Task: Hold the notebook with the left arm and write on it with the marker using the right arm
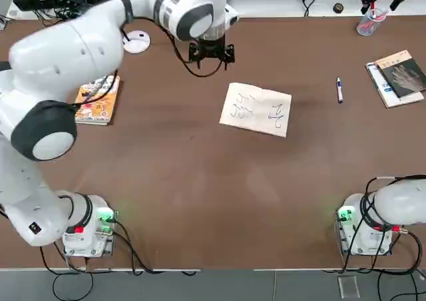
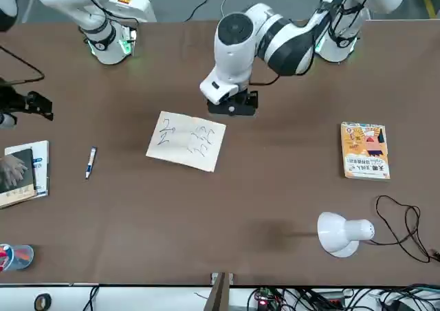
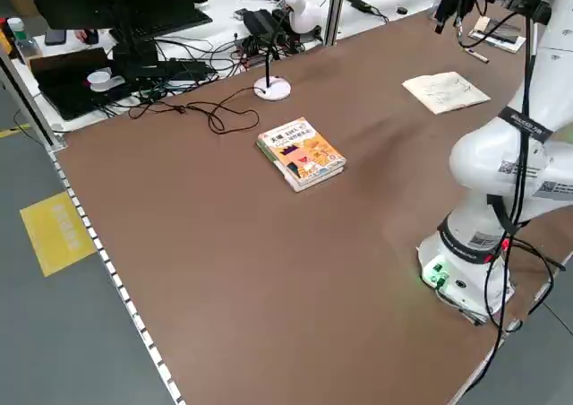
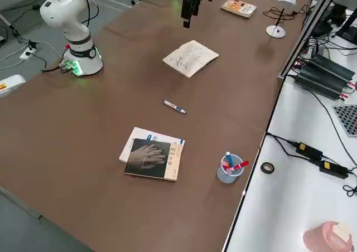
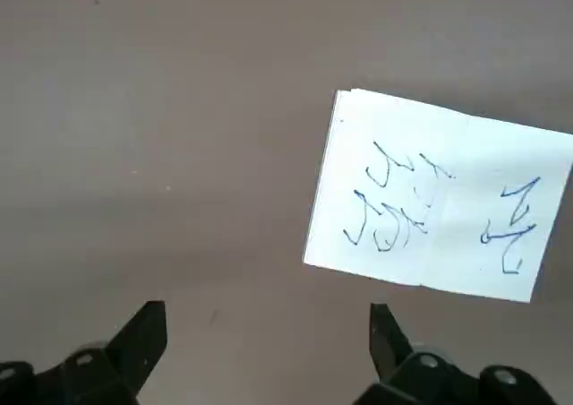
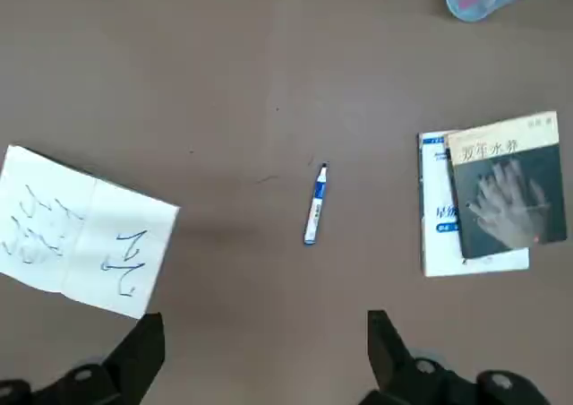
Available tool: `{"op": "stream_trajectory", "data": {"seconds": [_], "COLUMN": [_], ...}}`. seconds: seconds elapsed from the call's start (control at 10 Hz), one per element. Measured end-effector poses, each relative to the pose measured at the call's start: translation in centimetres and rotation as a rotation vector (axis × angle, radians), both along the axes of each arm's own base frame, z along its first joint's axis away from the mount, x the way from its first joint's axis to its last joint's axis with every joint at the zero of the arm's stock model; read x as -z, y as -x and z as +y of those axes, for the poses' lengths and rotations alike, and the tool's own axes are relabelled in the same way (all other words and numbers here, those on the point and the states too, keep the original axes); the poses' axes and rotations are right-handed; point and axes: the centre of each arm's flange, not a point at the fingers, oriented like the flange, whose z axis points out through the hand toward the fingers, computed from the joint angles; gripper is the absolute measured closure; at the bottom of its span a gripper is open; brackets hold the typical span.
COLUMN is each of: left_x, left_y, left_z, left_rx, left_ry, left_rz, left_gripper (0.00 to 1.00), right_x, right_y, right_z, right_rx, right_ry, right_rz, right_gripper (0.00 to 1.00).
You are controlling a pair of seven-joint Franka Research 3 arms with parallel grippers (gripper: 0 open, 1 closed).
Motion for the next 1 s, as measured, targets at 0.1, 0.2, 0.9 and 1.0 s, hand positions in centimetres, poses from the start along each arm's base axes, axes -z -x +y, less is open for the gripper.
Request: {"op": "stream_trajectory", "data": {"seconds": [0.1,0.2,0.9,1.0], "left_x": [1.4,2.7,10.9,12.1], "left_y": [0.0,0.1,0.2,0.2], "left_z": [-0.6,-1.2,-4.0,-4.2], "left_rx": [-0.01,-0.018,-0.01,-0.007], "left_ry": [-0.003,-0.001,-0.012,-0.013], "left_rz": [0.002,0.0,-0.03,-0.034], "left_gripper": [0.0,0.0,0.0,0.0], "right_x": [0.9,1.7,3.9,3.9], "right_y": [-0.6,-1.2,-2.6,-2.6], "right_z": [-0.9,-1.5,-1.8,-1.6], "right_rx": [-0.017,-0.024,-0.041,-0.035], "right_ry": [0.001,0.002,0.005,0.005], "right_rz": [-0.003,-0.005,-0.006,-0.004], "right_gripper": [0.0,0.0,0.03,0.03]}}
